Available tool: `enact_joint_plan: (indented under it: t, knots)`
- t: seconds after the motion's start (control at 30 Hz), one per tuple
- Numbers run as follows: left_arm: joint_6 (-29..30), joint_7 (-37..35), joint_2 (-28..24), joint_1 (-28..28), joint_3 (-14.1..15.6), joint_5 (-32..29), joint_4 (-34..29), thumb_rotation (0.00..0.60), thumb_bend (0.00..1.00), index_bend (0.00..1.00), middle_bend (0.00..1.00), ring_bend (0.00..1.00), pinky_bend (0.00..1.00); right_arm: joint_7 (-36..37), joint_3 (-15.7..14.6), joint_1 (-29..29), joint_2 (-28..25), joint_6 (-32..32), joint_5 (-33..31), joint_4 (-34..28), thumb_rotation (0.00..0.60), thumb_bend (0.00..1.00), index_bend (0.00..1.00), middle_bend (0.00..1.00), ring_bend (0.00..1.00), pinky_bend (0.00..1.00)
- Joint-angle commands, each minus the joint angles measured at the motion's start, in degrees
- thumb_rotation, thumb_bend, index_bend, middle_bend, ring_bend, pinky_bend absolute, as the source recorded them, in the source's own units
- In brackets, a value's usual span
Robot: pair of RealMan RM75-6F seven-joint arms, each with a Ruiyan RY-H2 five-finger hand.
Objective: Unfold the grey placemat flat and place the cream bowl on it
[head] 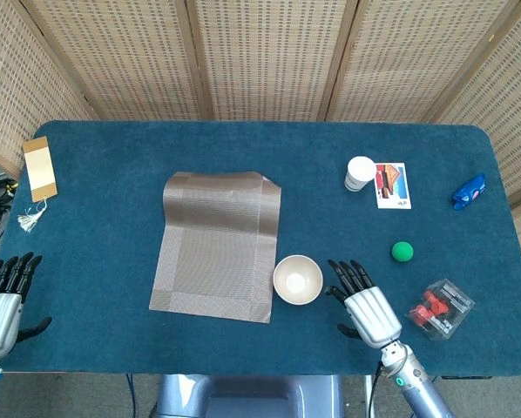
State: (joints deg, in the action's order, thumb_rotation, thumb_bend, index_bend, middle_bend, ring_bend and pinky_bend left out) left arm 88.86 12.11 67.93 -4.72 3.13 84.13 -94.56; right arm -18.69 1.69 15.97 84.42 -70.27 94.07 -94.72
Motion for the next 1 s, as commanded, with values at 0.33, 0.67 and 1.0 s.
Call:
enact_joint_plan:
  t: [0.33, 0.67, 1.0]
  knots:
    - [-2.0, -1.4, -0.3, 0.0, -1.4, -1.1, 0.7, 0.600, 0.09, 0.00, 0.00, 0.00, 0.00, -4.1, 3.3, 4.2, 6.7, 4.7, -6.5, 2.9, 0.600, 0.20, 0.41, 0.08, 0.00, 0.06]
    - [-4.9, -1.9, 0.1, -0.7, -2.8, -2.8, 1.6, 0.600, 0.09, 0.00, 0.00, 0.00, 0.00, -3.3, 4.0, 6.3, 10.7, 6.8, -10.5, 9.3, 0.600, 0.24, 0.46, 0.11, 0.00, 0.06]
    - [-6.5, -2.1, 0.6, -1.1, -3.5, -3.9, 2.3, 0.600, 0.09, 0.00, 0.00, 0.00, 0.00, -1.4, 4.0, 7.8, 14.1, 6.4, -10.5, 14.1, 0.600, 0.40, 0.63, 0.19, 0.00, 0.08]
